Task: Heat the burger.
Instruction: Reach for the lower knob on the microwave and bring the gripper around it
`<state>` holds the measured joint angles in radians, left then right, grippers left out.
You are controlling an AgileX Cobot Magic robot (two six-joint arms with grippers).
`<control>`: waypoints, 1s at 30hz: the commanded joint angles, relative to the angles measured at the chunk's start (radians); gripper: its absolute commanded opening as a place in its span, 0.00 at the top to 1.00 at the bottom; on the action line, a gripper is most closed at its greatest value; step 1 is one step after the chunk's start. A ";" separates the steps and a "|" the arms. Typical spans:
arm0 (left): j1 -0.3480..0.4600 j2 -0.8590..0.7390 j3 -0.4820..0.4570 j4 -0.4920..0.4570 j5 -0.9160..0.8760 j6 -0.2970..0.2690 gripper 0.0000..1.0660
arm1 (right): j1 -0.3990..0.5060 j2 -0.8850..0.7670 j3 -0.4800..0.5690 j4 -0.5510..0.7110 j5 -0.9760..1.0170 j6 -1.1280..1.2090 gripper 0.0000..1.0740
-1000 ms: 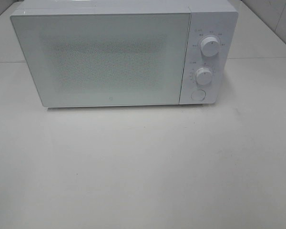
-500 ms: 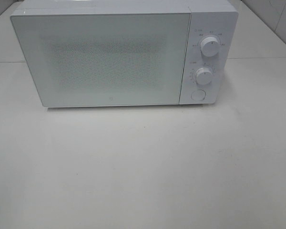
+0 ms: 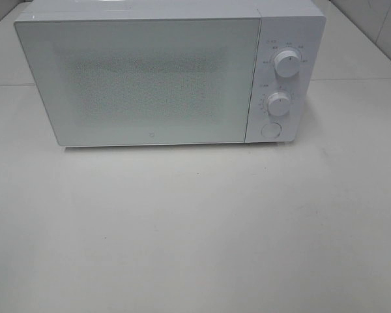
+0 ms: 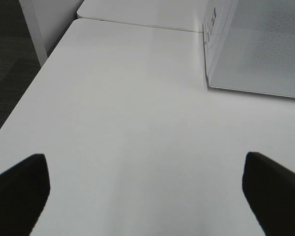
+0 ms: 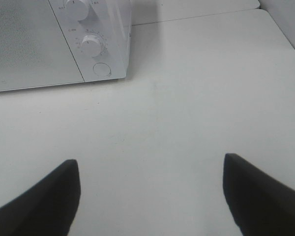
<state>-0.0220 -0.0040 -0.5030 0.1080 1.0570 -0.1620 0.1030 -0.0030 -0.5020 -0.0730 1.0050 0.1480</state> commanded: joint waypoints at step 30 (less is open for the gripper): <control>-0.007 -0.021 0.000 -0.005 -0.013 -0.003 0.05 | -0.007 0.274 0.010 -0.007 -0.381 -0.002 0.25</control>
<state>-0.0220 -0.0040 -0.5030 0.1080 1.0570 -0.1620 0.1030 0.2490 -0.5090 -0.0730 0.6890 0.1480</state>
